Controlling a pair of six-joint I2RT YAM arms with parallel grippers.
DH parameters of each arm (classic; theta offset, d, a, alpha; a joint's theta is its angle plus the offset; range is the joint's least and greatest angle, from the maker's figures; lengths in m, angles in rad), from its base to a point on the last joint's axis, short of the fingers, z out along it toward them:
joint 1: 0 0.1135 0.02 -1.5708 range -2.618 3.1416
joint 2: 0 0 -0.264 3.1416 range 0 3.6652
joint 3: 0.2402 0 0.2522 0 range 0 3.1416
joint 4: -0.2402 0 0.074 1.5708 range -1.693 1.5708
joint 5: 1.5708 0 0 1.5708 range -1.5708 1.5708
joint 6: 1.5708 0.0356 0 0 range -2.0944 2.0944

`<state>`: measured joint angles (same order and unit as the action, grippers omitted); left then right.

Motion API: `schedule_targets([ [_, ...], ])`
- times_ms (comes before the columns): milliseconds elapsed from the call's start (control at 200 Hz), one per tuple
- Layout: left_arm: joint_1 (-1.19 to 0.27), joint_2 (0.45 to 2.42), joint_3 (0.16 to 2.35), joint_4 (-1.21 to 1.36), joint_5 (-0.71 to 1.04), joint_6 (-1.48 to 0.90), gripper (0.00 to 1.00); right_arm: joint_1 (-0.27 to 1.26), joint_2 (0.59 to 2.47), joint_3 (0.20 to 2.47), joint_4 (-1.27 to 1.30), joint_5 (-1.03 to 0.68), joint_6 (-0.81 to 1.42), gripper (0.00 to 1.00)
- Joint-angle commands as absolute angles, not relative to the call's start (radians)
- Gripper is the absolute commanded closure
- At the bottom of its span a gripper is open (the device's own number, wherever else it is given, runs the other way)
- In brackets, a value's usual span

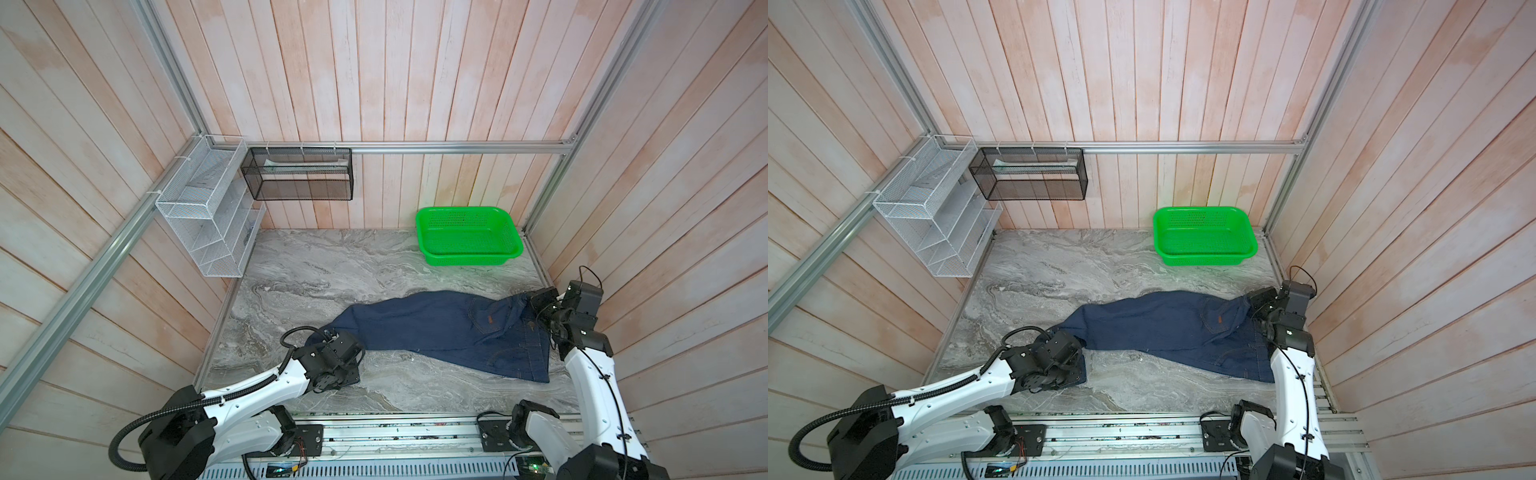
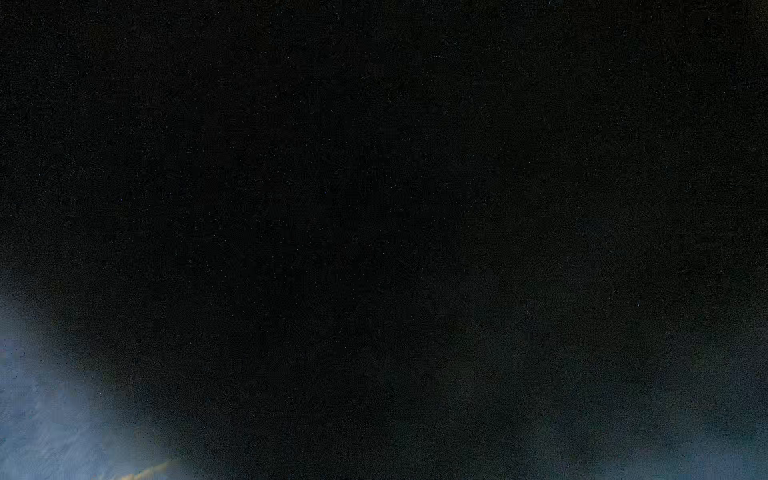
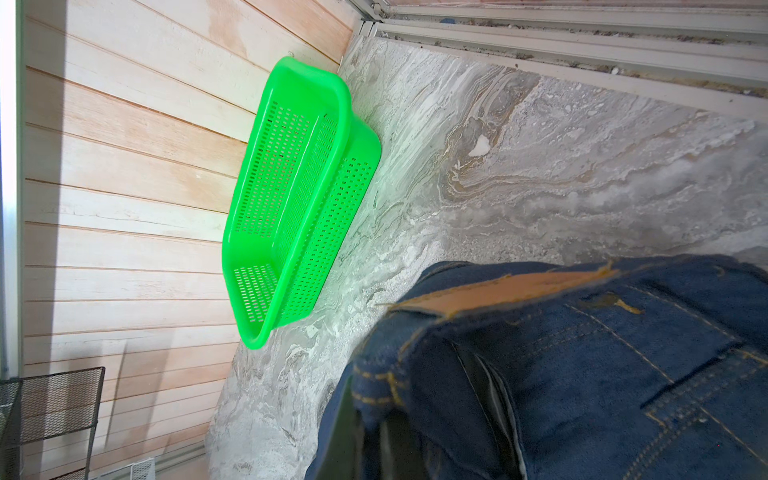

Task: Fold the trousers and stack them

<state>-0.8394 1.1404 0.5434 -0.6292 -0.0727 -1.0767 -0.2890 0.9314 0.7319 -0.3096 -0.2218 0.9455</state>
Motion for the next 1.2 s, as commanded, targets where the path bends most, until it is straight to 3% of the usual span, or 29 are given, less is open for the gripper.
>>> schedule_targets([
  [0,-0.842,1.174,0.558,-0.654,-0.141,-1.079,0.52,-0.29,0.931,0.741,-0.285,-0.218,0.929,1.0],
  [240,-0.842,1.207,0.588,-0.754,-0.204,-1.052,0.54,-0.292,0.929,0.737,-0.28,-0.221,0.928,1.0],
  [475,-0.836,1.29,0.563,-0.686,-0.131,-1.012,0.6,-0.294,0.931,0.731,-0.275,-0.224,0.93,1.0],
  [865,-0.819,1.175,0.645,-0.889,-0.272,-1.022,1.0,-0.301,0.93,0.748,-0.28,-0.229,0.931,1.0],
  [970,-0.803,1.117,0.707,-0.954,-0.317,-1.022,1.0,-0.304,0.927,0.764,-0.291,-0.233,0.935,1.0],
  [1195,-0.789,0.936,0.941,-1.255,-0.588,-1.139,1.0,-0.333,0.895,0.824,-0.335,-0.284,0.971,1.0],
])
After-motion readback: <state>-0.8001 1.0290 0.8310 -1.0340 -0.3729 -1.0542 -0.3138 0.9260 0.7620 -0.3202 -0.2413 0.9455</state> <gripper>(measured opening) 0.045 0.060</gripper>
